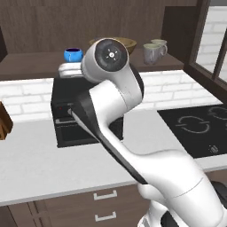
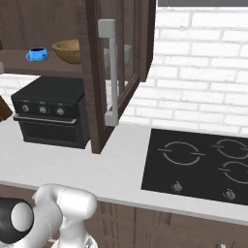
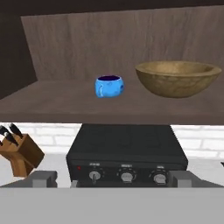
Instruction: Gather all objects into one cabinet and sort the glasses and bowls to opposite sides.
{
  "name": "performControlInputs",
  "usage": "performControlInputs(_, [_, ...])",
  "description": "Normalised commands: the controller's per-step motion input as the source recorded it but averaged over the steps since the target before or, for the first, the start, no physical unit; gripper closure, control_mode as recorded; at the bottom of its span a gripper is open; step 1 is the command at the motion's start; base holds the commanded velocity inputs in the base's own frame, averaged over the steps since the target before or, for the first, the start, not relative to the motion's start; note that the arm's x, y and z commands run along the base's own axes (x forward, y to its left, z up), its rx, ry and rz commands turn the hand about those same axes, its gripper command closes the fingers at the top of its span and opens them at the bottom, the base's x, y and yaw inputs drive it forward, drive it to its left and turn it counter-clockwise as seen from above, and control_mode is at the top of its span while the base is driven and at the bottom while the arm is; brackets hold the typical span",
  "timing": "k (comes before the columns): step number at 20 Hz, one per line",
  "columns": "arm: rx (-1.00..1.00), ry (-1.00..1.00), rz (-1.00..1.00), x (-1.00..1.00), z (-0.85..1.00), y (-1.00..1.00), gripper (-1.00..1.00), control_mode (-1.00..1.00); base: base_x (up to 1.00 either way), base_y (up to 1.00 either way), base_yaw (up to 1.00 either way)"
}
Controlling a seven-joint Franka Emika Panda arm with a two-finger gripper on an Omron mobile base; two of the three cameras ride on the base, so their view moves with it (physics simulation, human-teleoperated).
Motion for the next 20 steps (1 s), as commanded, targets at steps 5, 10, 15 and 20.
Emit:
performControlInputs(5, [0.01, 0.09, 0.00, 0.35, -0.26, 0.01, -1.00, -1.00, 0.00, 0.00, 0.00])
performControlInputs(10, [0.00, 0.00, 0.00, 0.44, -0.47, 0.08, -1.00, -1.00, 0.00, 0.00, 0.00])
performControlInputs(15, [0.00, -0.04, 0.00, 0.37, -0.14, 0.00, -1.00, -1.00, 0.00, 0.00, 0.00])
performControlInputs(20, [0.00, 0.00, 0.00, 0.34, 0.09, 0.12, -1.00, -1.00, 0.00, 0.00, 0.00])
